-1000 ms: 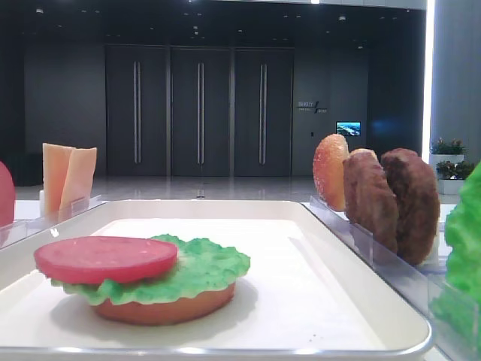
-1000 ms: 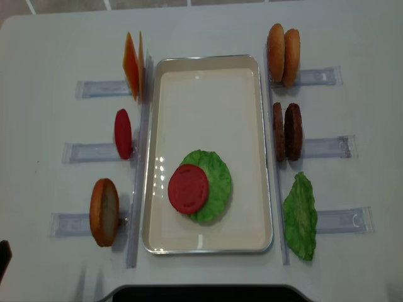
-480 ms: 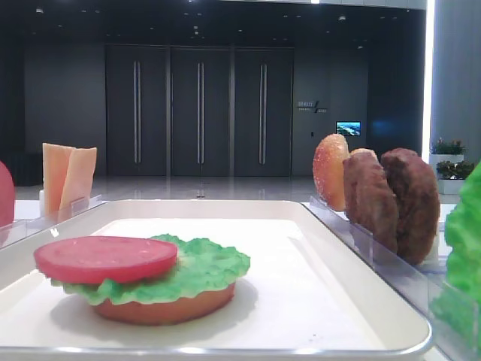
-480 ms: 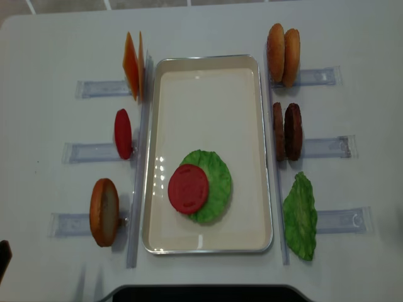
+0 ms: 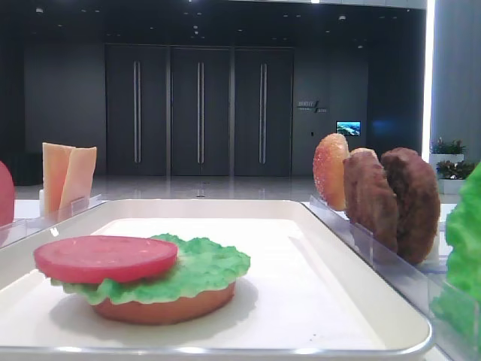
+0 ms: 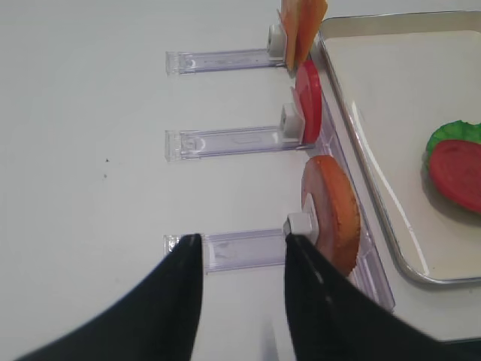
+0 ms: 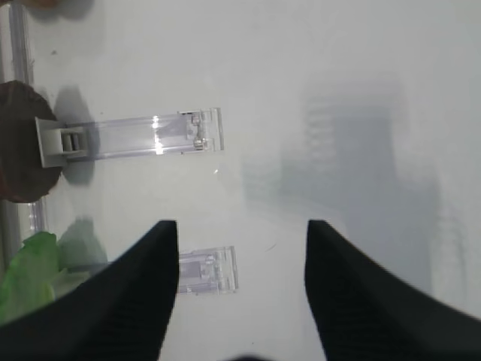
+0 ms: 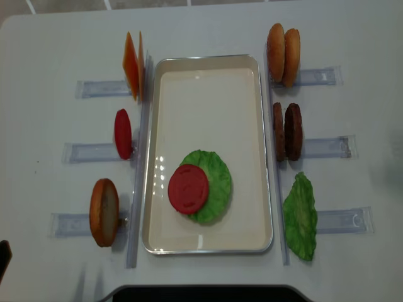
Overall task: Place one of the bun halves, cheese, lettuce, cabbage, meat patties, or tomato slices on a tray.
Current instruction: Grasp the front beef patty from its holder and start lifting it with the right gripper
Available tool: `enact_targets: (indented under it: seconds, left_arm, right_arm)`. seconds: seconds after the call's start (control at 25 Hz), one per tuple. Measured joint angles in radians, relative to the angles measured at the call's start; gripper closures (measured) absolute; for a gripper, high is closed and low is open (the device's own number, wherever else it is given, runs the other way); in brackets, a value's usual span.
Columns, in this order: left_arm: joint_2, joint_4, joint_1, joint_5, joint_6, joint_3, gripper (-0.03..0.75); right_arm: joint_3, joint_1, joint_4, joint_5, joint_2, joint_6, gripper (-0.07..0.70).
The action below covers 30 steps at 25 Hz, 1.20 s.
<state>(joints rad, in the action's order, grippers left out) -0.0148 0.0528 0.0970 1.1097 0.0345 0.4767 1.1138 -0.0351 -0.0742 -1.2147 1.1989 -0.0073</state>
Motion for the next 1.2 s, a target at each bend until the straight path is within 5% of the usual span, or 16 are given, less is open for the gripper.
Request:
enact_targets:
  seconds: [0.44, 0.96, 1.2]
  left_arm:
    - [0.000, 0.000, 0.000, 0.000, 0.000, 0.000, 0.433]
    - [0.000, 0.000, 0.000, 0.000, 0.000, 0.000, 0.433]
    - [0.000, 0.000, 0.000, 0.000, 0.000, 0.000, 0.433]
  right_arm:
    - [0.001, 0.033, 0.001, -0.005, 0.006, 0.007, 0.262]
    - [0.029, 0.469, 0.026, 0.026, 0.145, 0.280, 0.262]
    - [0.126, 0.583, 0.029, 0.065, 0.273, 0.342, 0.262]
